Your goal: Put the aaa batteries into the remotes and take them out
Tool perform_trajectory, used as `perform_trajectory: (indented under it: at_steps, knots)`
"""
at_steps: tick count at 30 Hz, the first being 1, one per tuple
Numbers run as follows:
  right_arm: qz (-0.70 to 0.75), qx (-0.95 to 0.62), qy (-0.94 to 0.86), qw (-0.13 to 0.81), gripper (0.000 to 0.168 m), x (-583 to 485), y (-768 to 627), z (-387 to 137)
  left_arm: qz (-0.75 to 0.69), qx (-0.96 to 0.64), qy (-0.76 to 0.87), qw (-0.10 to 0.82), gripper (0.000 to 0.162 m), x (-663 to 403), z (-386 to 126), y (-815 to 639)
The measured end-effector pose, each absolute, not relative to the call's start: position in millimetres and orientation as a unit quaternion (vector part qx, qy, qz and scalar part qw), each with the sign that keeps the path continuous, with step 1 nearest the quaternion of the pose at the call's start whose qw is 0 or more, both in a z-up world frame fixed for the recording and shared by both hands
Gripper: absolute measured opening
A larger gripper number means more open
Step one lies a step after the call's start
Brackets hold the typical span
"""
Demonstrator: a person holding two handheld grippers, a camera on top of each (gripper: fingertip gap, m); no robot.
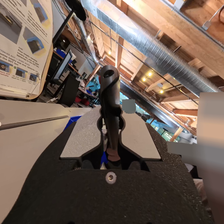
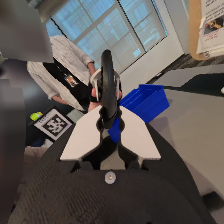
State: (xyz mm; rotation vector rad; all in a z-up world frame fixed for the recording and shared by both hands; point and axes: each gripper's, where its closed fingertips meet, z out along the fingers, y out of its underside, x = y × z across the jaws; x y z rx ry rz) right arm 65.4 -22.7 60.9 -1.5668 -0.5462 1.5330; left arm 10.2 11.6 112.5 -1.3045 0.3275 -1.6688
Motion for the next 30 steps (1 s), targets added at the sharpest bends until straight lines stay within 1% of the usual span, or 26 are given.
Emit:
perform_trajectory:
  at_steps: [3, 5, 6, 8, 10, 13, 16, 18, 20, 22, 23, 30]
  knots:
    - [0.536, -0.646, -0.242, 0.486, 0.052, 67, -16, 60, -0.688, -0.528, 0.118, 0.484, 0.022, 3, 116, 13]
    - [0.492, -0.634, -0.276, 0.529, 0.05, 69, -19, 69, -0.688, -0.533, 0.108, 0.481, 0.022, 2, 117, 13]
    - [0.453, -0.622, -0.295, 0.566, 0.049, 72, -20, 76, -0.687, -0.535, 0.1, 0.482, 0.022, 1, 117, 14]
    - [0.351, -0.582, -0.345, 0.647, 0.049, 76, -29, 93, -0.679, -0.538, 0.086, 0.492, 0.022, -2, 117, 16]
    - [0.235, -0.555, -0.401, 0.69, 0.049, 72, -39, 97, -0.658, -0.551, 0.066, 0.509, 0.022, -5, 114, 20]
    - [0.068, -0.529, -0.444, 0.72, 0.05, 58, -40, 88, -0.639, -0.562, 0.037, 0.525, 0.022, -8, 109, 25]
    - [-0.108, -0.498, -0.471, 0.721, 0.051, 51, -28, 67, -0.644, -0.564, 0.011, 0.518, 0.022, -8, 104, 27]
    - [-0.191, -0.482, -0.473, 0.712, 0.05, 51, -19, 56, -0.645, -0.563, -0.005, 0.517, 0.022, -8, 101, 28]
    - [-0.205, -0.477, -0.475, 0.71, 0.046, 47, -16, 47, -0.64, -0.571, -0.002, 0.515, 0.022, -4, 98, 29]
    - [-0.208, -0.466, -0.474, 0.717, 0.035, 44, -19, 46, -0.639, -0.574, 0.0, 0.513, 0.022, -1, 96, 29]
    - [-0.215, -0.463, -0.471, 0.72, 0.033, 44, -19, 47, -0.64, -0.575, 0.004, 0.51, 0.022, 2, 95, 28]
    - [-0.181, -0.5, -0.47, 0.705, 0.034, 47, -14, 43, -0.62, -0.582, 0.021, 0.526, 0.022, 7, 95, 25]
